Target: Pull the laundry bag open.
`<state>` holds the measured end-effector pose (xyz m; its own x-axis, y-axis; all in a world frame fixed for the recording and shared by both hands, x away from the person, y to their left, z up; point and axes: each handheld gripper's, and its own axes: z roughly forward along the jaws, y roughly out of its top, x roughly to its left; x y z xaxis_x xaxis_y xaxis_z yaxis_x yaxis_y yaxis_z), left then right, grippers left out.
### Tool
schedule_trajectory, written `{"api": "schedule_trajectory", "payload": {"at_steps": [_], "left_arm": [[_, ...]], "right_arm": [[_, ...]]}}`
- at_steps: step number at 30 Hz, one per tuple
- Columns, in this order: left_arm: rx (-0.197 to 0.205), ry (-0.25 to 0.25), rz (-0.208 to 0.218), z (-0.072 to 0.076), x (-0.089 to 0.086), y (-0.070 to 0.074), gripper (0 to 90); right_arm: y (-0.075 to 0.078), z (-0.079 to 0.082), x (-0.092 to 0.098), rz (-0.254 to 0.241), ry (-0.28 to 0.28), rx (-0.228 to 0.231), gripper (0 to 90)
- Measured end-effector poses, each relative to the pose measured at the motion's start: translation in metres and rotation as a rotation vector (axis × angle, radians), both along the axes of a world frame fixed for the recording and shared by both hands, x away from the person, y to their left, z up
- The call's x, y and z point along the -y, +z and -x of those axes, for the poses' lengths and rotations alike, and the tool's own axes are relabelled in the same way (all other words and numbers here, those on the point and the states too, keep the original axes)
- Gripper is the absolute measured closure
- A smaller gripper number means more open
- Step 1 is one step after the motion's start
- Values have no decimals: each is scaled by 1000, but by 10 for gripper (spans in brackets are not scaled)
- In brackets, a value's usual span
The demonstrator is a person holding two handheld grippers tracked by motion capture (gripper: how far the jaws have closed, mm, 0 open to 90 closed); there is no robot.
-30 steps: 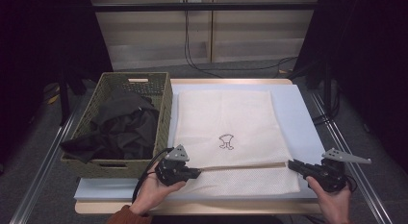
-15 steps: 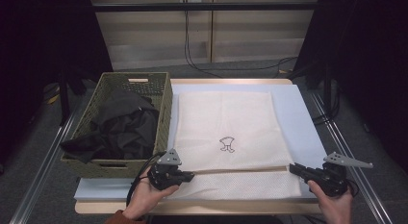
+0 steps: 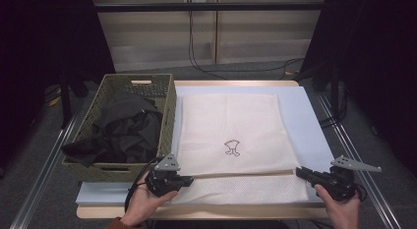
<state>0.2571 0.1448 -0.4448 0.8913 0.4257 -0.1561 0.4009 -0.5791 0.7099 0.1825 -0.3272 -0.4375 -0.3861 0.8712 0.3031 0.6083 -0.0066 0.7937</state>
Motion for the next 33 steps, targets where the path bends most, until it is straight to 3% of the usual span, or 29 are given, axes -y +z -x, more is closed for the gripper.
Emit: {"api": "schedule_trajectory", "payload": {"at_steps": [3, 6, 10, 18, 23, 25, 27, 33], "left_arm": [[-6, 5, 16, 1, -4, -1, 870], [-5, 5, 2, 2, -7, -1, 870], [17, 16, 14, 4, -7, 0, 870], [14, 15, -7, 6, -8, 0, 870], [15, 29, 3, 7, -19, 1, 870], [24, 34, -12, 8, -23, 3, 870], [26, 39, 8, 7, -25, 4, 870], [22, 53, -7, 7, -30, 3, 871]], "right_arm": [[1, 0, 1, -1, -1, 1, 842], [0, 0, 1, 1, -3, 2, 842], [0, 0, 0, -3, -2, -2, 842], [0, 1, 0, -2, 1, -4, 843], [-1, 0, 2, -3, -11, -8, 843], [-3, 0, 3, 3, -6, -13, 843], [-4, 1, 1, 0, -12, -16, 843], [-2, 0, 0, 10, -2, -11, 843]]}}
